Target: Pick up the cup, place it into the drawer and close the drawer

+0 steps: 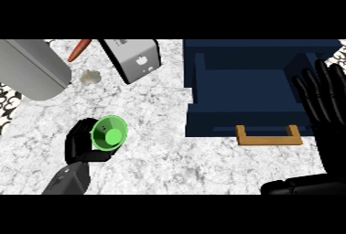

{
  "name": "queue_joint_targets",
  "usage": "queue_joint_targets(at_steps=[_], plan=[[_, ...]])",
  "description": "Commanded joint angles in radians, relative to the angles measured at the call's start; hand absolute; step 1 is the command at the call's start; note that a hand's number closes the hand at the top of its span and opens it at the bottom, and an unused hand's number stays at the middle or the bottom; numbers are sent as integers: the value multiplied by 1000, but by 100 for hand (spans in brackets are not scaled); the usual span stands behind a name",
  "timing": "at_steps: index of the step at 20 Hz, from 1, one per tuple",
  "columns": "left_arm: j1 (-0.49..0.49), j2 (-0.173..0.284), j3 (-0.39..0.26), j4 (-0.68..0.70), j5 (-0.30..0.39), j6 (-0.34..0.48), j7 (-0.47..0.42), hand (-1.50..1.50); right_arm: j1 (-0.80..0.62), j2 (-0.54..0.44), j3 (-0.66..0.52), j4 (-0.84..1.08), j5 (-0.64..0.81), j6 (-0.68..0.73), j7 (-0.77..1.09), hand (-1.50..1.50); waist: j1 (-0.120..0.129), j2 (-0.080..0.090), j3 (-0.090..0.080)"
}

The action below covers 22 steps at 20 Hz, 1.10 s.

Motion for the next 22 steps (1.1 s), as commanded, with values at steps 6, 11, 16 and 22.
queue_joint_targets(at_steps=[6, 11, 16, 22], plan=[[49, -32, -84, -274, -1, -103, 19, 150, 22, 23, 37, 3, 33, -8, -12, -150, 12, -5, 1], [101, -4, -155, -551, 9, -88, 237, 150, -10, -29, -66, 69, -34, 30, -48, -150, 20, -6, 2], [33, -83, -201, -786, 36, 60, 473, 150, 31, -25, -53, 42, -41, 38, -30, -150, 11, -6, 2], [-15, -87, -222, -1019, 63, 157, 714, 150, -36, 0, -42, 78, -11, -5, -26, -150, 12, -3, 1]])
